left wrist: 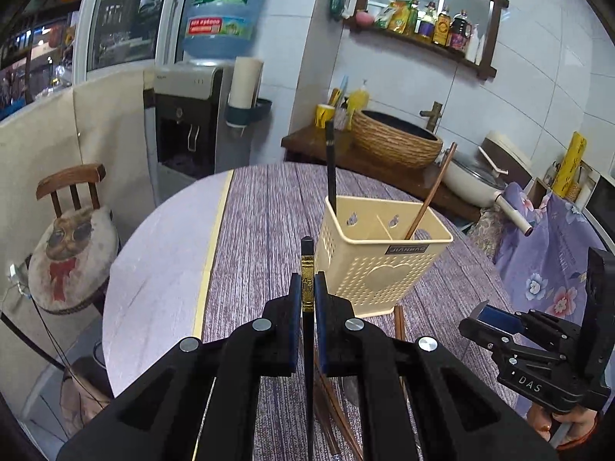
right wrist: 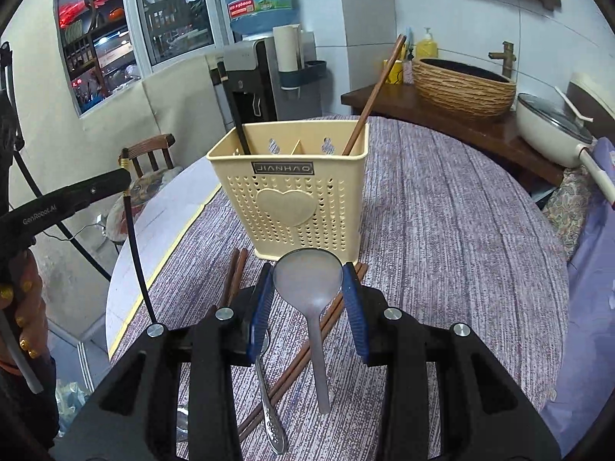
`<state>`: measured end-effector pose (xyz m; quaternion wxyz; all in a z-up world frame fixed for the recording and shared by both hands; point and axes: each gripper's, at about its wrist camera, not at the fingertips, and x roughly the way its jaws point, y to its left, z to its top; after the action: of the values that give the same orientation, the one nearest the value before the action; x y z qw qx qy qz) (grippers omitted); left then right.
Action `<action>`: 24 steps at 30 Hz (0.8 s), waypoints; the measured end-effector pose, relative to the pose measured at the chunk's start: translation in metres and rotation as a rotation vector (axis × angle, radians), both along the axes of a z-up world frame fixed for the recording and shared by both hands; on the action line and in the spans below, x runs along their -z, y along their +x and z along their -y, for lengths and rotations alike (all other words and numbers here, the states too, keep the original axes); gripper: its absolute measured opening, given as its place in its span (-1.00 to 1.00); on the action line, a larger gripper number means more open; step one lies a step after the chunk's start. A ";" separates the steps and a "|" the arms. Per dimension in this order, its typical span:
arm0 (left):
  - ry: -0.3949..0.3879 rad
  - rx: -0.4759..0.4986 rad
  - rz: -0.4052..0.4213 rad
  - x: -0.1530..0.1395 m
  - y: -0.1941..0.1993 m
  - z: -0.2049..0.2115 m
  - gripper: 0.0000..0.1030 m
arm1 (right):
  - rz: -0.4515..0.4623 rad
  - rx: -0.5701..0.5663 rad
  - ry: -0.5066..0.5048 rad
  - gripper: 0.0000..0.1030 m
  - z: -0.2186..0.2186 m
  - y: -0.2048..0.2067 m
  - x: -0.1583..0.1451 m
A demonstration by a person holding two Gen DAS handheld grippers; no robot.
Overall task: Organize utensils
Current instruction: 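Carry the spoon and black stick up and lower them into the holder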
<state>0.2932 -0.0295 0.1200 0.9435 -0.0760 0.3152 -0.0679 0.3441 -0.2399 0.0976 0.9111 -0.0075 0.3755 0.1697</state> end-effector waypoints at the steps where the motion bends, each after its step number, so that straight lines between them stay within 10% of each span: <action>1: -0.004 0.000 0.004 -0.002 -0.001 -0.001 -0.85 | 0.006 0.004 0.004 -0.29 0.001 -0.002 -0.002; 13: -0.023 0.010 0.065 -0.029 -0.009 -0.010 -0.85 | 0.108 0.024 0.067 -0.29 -0.003 -0.011 -0.028; 24: -0.078 0.038 0.224 -0.132 0.006 -0.002 -0.85 | 0.230 0.079 0.163 -0.29 -0.009 0.030 -0.122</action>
<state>0.2996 -0.0273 0.2517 0.9677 -0.0985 0.2063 -0.1060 0.3741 -0.2305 0.2193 0.9518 0.0617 0.2534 0.1615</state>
